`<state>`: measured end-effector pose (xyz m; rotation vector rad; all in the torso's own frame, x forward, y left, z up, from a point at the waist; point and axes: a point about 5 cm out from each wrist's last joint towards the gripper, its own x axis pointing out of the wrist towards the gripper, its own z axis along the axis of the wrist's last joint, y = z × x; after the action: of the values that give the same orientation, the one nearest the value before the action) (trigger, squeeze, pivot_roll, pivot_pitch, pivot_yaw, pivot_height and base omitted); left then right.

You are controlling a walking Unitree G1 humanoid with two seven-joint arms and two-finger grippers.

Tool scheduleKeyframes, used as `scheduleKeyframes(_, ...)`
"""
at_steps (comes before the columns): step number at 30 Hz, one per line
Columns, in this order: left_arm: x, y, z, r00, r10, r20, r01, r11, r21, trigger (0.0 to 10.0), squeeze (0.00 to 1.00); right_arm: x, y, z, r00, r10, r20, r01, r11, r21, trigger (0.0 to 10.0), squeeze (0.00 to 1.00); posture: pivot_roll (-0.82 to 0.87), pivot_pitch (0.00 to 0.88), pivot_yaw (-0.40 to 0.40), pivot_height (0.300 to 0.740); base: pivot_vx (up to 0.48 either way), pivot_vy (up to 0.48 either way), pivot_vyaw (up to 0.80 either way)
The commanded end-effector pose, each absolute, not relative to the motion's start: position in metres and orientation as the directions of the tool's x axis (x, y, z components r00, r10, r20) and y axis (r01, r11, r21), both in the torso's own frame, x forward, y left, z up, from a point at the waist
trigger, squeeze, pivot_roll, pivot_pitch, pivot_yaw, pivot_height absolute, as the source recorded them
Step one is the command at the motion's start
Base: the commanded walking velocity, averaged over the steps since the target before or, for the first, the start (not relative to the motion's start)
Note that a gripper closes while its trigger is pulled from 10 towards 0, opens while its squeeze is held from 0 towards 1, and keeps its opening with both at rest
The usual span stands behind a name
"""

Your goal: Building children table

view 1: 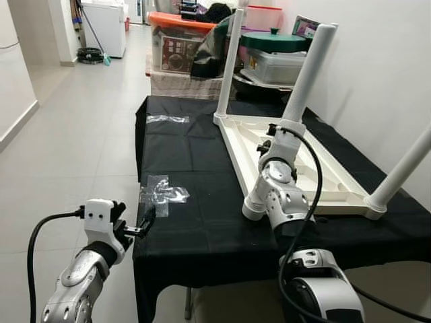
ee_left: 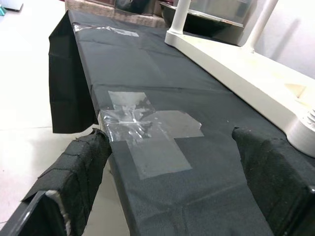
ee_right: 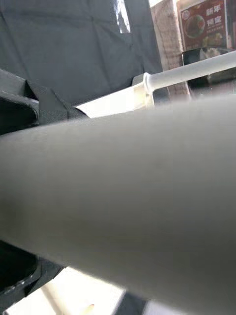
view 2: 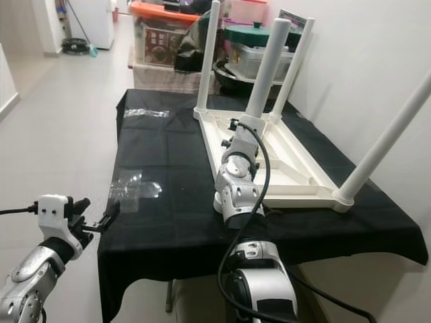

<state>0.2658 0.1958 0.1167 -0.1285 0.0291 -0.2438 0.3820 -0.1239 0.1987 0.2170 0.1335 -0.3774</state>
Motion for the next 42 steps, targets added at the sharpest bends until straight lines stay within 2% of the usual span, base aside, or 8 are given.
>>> scheduleKeyframes(1, 0.266, 0.192, 0.114, 0.968, -0.249, -0.021, 0.244, 0.962, -0.125, 10.0, 0.00, 0.374, -0.135, 0.167, 0.871, -0.378, -0.313, 0.448, 0.873, 0.192, 10.0, 1.00, 0.06, 0.000, -0.110, 0.740, 0.000, 0.000, 0.00)
scheduleKeyframes(5, 0.267, 0.192, 0.114, 0.967, -0.255, -0.021, 0.250, 0.960, -0.124, 10.0, 0.00, 0.371, -0.136, 0.174, 0.866, -0.396, -0.305, 0.460, 0.870, 0.177, 10.0, 0.65, 0.06, 0.000, -0.107, 0.740, 0.000, 0.000, 0.00)
scheduleKeyframes(6, 0.267, 0.192, 0.114, 0.966, -0.256, -0.021, 0.252, 0.960, -0.124, 10.0, 0.00, 0.372, -0.138, 0.180, 0.874, -0.397, -0.281, 0.455, 0.871, 0.185, 10.0, 0.00, 0.06, 0.000, -0.107, 0.740, 0.000, 0.000, 0.00)
scheduleKeyframes(21, 0.267, 0.193, 0.113, 0.966, -0.257, -0.021, 0.252, 0.960, -0.122, 10.0, 0.00, 0.391, -0.152, 0.255, 0.879, 0.470, 0.082, -0.465, 0.882, -0.074, 10.0, 0.00, 0.05, 0.000, -0.113, 0.740, 0.000, 0.000, 0.00)
scheduleKeyframes(37, 0.269, 0.191, 0.115, 0.966, -0.257, -0.011, 0.254, 0.960, -0.117, 10.0, 0.00, 0.401, -0.132, 0.253, 0.668, 0.742, -0.055, -0.732, 0.642, -0.229, 10.0, 0.00, 0.07, 0.000, -0.133, 0.740, 0.000, 0.000, 0.00)
scheduleKeyframes(38, 0.269, 0.191, 0.115, 0.967, -0.256, -0.010, 0.253, 0.960, -0.117, 10.0, 0.00, 0.401, -0.131, 0.252, 0.654, 0.754, -0.057, -0.745, 0.629, -0.220, 9.7, 0.00, 0.08, 0.000, -0.134, 0.740, 0.000, 0.000, 0.00)
scheduleKeyframes(39, 0.268, 0.191, 0.115, 0.967, -0.255, -0.010, 0.252, 0.960, -0.118, 10.0, 0.00, 0.401, -0.129, 0.251, 0.652, 0.756, -0.048, -0.749, 0.633, -0.196, 0.0, 0.00, 0.08, 0.000, -0.136, 0.740, 0.000, 0.000, 0.00)
scheduleKeyframes(42, 0.267, 0.191, 0.114, 0.967, -0.254, -0.012, 0.251, 0.961, -0.119, 10.0, 0.00, 0.404, -0.132, 0.246, 0.729, 0.684, -0.031, -0.678, 0.715, -0.170, 0.0, 0.00, 0.08, 0.000, -0.135, 0.740, 0.000, 0.000, 0.00)
